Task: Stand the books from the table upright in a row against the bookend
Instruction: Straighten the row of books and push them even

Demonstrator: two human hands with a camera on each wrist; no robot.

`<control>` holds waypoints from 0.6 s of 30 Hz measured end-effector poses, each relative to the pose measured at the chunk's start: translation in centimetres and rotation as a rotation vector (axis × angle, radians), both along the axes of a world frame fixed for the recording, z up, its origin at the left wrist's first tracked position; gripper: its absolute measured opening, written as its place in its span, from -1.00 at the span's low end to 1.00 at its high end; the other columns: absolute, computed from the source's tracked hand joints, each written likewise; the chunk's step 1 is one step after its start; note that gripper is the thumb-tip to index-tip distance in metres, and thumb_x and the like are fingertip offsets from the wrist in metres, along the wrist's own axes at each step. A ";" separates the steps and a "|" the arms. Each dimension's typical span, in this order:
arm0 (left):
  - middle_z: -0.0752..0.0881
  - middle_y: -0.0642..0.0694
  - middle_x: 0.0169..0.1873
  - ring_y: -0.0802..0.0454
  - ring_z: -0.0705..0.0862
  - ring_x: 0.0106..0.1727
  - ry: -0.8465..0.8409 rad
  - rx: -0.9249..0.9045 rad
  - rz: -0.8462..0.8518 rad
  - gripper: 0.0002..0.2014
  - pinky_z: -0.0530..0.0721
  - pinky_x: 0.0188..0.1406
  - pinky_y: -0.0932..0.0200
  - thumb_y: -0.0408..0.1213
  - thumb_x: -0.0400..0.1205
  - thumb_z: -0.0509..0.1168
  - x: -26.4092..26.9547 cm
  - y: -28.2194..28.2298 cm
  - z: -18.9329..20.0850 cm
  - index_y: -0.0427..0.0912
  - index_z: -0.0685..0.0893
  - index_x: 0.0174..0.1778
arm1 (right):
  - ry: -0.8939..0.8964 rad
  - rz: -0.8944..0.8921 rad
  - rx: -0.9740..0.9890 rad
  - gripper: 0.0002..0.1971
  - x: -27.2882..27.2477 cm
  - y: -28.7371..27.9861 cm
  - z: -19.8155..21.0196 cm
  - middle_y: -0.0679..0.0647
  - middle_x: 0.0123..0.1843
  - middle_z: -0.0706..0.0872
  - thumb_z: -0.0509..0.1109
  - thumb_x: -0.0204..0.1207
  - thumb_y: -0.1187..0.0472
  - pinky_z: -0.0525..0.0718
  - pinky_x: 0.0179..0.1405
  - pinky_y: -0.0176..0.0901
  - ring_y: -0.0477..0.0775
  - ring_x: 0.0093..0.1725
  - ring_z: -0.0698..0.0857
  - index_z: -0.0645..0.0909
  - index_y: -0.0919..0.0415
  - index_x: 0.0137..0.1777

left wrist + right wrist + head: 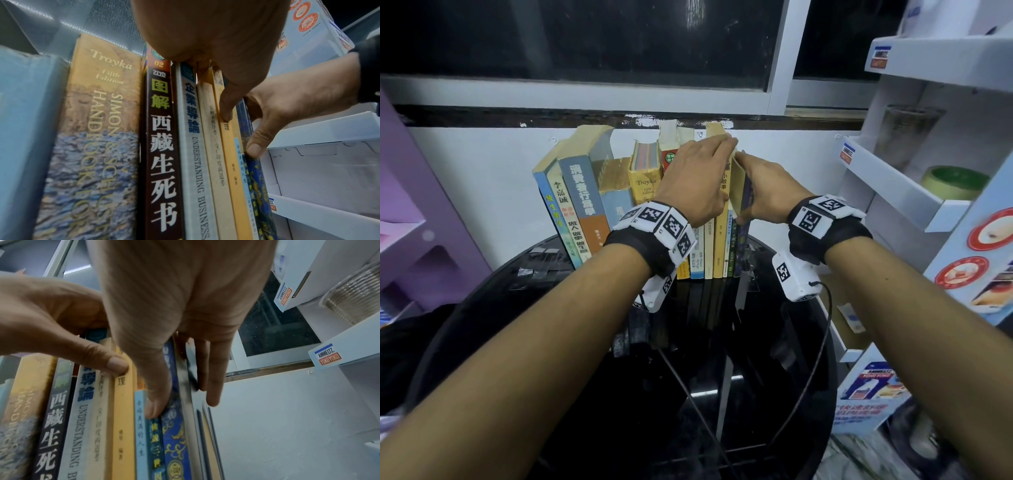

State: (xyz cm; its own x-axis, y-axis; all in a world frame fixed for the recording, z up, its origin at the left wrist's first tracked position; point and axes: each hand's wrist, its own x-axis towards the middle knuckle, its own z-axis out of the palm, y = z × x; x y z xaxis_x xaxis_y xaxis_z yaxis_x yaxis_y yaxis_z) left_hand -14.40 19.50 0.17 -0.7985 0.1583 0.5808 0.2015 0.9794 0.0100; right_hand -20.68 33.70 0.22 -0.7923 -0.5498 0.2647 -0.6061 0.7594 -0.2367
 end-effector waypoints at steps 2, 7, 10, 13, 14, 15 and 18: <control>0.31 -0.10 0.61 -0.08 0.29 0.60 0.002 0.003 0.003 -0.20 0.11 0.60 0.05 -0.18 0.51 0.46 -0.1 0.0 -0.1 -0.13 0.22 0.63 | 0.010 -0.011 -0.013 -0.06 0.0 0.1 -0.1 0.12 0.35 0.59 0.77 0.06 0.16 0.62 0.21 0.07 0.20 0.29 0.59 0.36 0.17 0.43; 0.31 -0.10 0.61 -0.09 0.29 0.60 0.003 -0.008 0.003 -0.19 0.12 0.60 0.04 -0.17 0.50 0.47 -0.1 0.2 -0.1 -0.14 0.22 0.63 | 0.039 -0.030 -0.027 -0.08 0.0 0.2 -0.1 0.14 0.35 0.57 0.76 0.08 0.20 0.60 0.22 0.06 0.22 0.31 0.58 0.36 0.19 0.44; 0.30 -0.11 0.62 -0.09 0.29 0.60 -0.005 -0.016 0.006 -0.18 0.12 0.60 0.03 -0.17 0.50 0.47 -0.1 0.3 0.0 -0.14 0.20 0.63 | 0.050 -0.023 -0.023 -0.06 0.0 0.0 -0.1 0.15 0.34 0.57 0.76 0.07 0.20 0.60 0.23 0.07 0.24 0.31 0.58 0.36 0.20 0.44; 0.27 -0.12 0.63 -0.09 0.27 0.61 -0.013 -0.016 -0.001 -0.18 0.10 0.61 0.03 -0.17 0.52 0.45 0.0 0.3 0.1 -0.14 0.18 0.64 | 0.056 -0.023 -0.027 -0.04 0.0 0.1 -0.2 0.16 0.35 0.55 0.76 0.08 0.20 0.57 0.25 0.05 0.22 0.33 0.56 0.34 0.22 0.48; 0.26 -0.12 0.64 -0.09 0.25 0.62 -0.020 -0.017 -0.005 -0.18 0.09 0.61 0.02 -0.17 0.53 0.44 0.0 0.2 0.1 -0.14 0.16 0.65 | 0.058 -0.025 -0.028 -0.03 0.1 0.1 -0.2 0.16 0.35 0.55 0.76 0.09 0.19 0.56 0.26 0.04 0.22 0.34 0.55 0.33 0.23 0.49; 0.24 -0.12 0.64 -0.08 0.23 0.63 -0.025 -0.017 -0.010 -0.18 0.08 0.62 0.02 -0.17 0.54 0.43 0.1 0.1 0.1 -0.14 0.15 0.66 | 0.058 -0.025 -0.032 -0.02 0.1 0.2 -0.3 0.16 0.36 0.55 0.76 0.09 0.19 0.55 0.27 0.04 0.22 0.35 0.54 0.32 0.23 0.51; 0.23 -0.11 0.64 -0.07 0.21 0.64 -0.027 -0.004 -0.053 -0.23 0.06 0.62 0.04 -0.20 0.56 0.36 0.5 -0.4 0.1 -0.14 0.15 0.66 | 0.039 -0.026 -0.081 0.01 0.6 0.4 -0.6 0.15 0.40 0.56 0.75 0.12 0.21 0.57 0.30 0.06 0.20 0.37 0.55 0.28 0.20 0.54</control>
State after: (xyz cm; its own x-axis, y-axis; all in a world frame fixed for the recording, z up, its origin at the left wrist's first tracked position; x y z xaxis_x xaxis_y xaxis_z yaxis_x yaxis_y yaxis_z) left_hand -13.94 19.12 0.28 -0.8046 0.2029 0.5581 0.2524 0.9676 0.0121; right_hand -20.12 34.08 -0.35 -0.7943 -0.5045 0.3386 -0.5962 0.7544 -0.2747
